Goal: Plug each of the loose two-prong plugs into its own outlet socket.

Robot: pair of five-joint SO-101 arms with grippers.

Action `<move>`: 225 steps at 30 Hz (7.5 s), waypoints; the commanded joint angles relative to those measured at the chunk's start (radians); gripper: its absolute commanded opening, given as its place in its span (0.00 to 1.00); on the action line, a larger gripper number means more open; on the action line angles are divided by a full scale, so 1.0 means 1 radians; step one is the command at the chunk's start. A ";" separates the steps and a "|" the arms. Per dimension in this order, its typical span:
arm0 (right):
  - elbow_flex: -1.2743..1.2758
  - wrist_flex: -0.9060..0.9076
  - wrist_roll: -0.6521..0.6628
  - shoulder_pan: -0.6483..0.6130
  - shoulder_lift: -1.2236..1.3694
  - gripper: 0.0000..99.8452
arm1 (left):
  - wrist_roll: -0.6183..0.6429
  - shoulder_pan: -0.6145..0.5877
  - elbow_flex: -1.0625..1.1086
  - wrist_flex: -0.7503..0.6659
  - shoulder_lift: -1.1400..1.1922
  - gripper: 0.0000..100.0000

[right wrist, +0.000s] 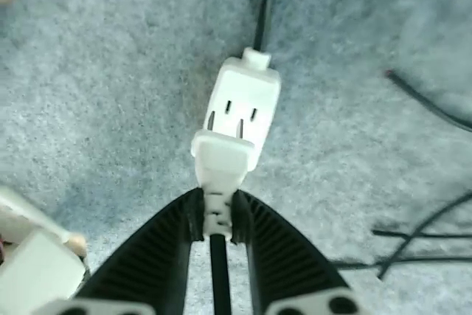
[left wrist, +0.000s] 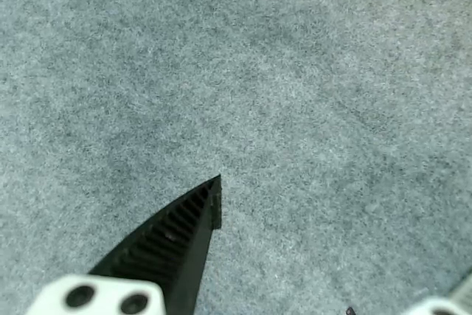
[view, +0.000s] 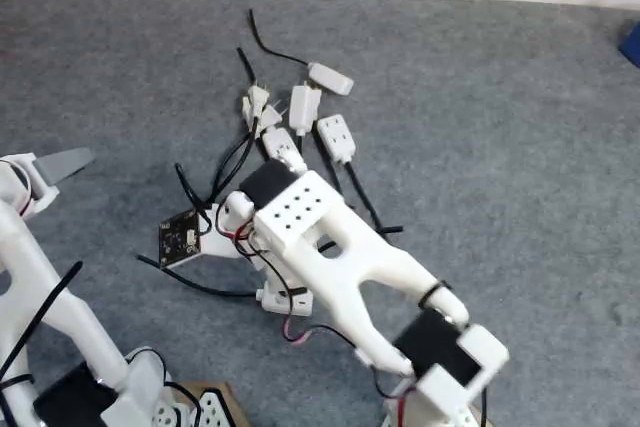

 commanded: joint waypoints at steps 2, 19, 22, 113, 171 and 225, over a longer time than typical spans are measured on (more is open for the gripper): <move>-0.050 0.012 0.012 -0.005 0.054 0.01 | -0.009 0.002 -0.008 -0.008 -0.005 0.51; -0.205 -0.018 -0.175 0.035 0.067 0.01 | -0.061 0.016 -0.012 0.020 -0.007 0.51; -0.211 -0.120 -0.330 0.044 0.008 0.01 | -0.101 0.062 -0.015 0.081 -0.013 0.51; 0.492 -0.532 -0.336 0.240 -0.056 0.24 | -0.282 0.053 0.015 0.100 -0.005 0.51; 0.578 -0.622 -0.741 0.156 -0.601 0.01 | -0.193 0.338 -0.076 0.308 -0.015 0.51; 0.621 -0.771 -0.807 0.136 -0.914 0.01 | -0.052 0.699 -0.130 0.292 0.145 0.51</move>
